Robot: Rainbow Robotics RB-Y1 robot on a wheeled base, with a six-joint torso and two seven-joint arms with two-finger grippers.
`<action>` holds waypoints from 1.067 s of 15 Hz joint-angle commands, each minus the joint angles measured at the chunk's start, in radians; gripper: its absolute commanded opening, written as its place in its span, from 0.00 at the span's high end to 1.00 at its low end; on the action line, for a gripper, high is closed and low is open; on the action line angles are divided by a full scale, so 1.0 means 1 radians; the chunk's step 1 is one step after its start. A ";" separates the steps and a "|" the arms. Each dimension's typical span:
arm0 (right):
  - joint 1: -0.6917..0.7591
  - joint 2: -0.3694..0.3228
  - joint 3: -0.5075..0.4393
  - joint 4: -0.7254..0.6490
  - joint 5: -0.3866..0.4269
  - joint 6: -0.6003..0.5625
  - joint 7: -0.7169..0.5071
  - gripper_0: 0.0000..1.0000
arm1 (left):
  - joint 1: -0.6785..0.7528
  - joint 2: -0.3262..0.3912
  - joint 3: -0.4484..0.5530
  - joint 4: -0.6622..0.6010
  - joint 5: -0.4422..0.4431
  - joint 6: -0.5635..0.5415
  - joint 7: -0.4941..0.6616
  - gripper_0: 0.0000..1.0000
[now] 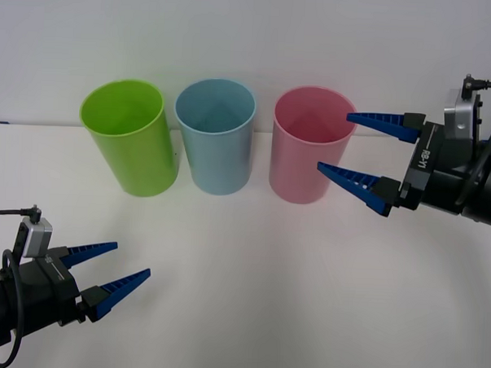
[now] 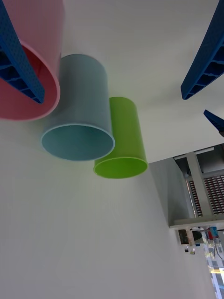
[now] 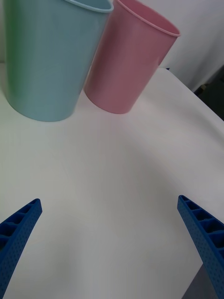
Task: Put cans in the blue bin and PET bottles in the pink bin and trash in the green bin.
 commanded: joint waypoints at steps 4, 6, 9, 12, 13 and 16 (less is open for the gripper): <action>0.196 0.001 -0.097 0.000 -0.075 -0.120 0.191 0.00 | 0.000 0.000 0.000 0.000 0.000 0.000 0.000 0.00; 0.253 0.000 -0.114 0.000 -0.069 -0.156 0.203 0.00 | 0.000 0.000 0.000 0.000 0.000 0.000 0.000 0.00; 0.300 0.001 -0.149 -0.017 0.008 -0.218 0.205 0.00 | 0.000 0.000 0.000 0.000 0.000 0.000 0.000 0.00; 0.337 0.001 -0.157 -0.046 0.072 -0.248 0.209 0.00 | 0.000 0.000 0.000 0.000 0.000 0.000 0.000 0.00; 0.350 0.001 -0.157 -0.060 0.089 -0.251 0.213 0.00 | 0.000 0.000 0.000 0.000 0.000 0.000 0.000 0.00; 0.371 0.000 -0.160 -0.070 0.121 -0.281 0.214 0.00 | 0.000 0.000 0.000 0.000 0.000 0.000 0.000 0.00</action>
